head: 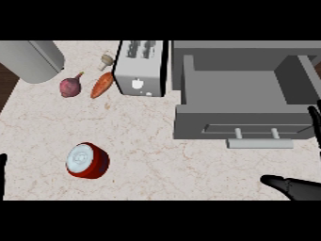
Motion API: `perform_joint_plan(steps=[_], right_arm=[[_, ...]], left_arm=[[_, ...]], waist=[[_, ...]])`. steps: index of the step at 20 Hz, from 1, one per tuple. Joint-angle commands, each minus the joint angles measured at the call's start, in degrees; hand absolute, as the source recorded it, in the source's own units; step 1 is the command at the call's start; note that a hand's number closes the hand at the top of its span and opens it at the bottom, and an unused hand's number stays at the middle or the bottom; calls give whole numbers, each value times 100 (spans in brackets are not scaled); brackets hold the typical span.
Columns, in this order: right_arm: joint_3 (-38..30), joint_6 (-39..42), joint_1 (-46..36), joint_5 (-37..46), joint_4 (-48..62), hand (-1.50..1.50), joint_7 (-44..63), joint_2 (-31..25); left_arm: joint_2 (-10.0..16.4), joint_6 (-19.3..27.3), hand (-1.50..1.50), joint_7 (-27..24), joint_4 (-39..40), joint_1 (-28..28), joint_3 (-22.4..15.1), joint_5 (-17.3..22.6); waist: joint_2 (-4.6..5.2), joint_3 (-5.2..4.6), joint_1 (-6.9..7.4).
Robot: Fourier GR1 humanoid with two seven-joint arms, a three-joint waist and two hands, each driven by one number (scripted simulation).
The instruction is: Pick up the can, place it into the drawer and close the drawer
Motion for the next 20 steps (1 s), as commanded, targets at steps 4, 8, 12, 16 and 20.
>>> perform_joint_plan(steps=[4, 8, 12, 16, 20], right_arm=[[-26, 120, 138, 4, -124, -150, -67, 14], [-341, 263, -51, -252, 164, -150, -156, -125], [-202, 175, 309, -7, -39, -150, -338, 95], [-365, 411, 353, -177, 158, -150, -535, 19], [-765, 325, -81, -490, -290, -150, 359, -335]], left_arm=[[-28, 398, -150, -424, 763, 145, -480, -50], [-28, 782, -150, -623, 1498, -334, -400, 5], [4, 651, -150, -1515, 1934, 123, -454, 492], [-28, 1265, -150, -1808, 2471, 108, -967, 464], [-28, 1130, -150, -2350, 3057, -5, -419, 866]], waist=[[-3, -2, 0], [4, -2, -6], [-2, -3, 4], [-1, -1, 0], [0, -3, 2]])
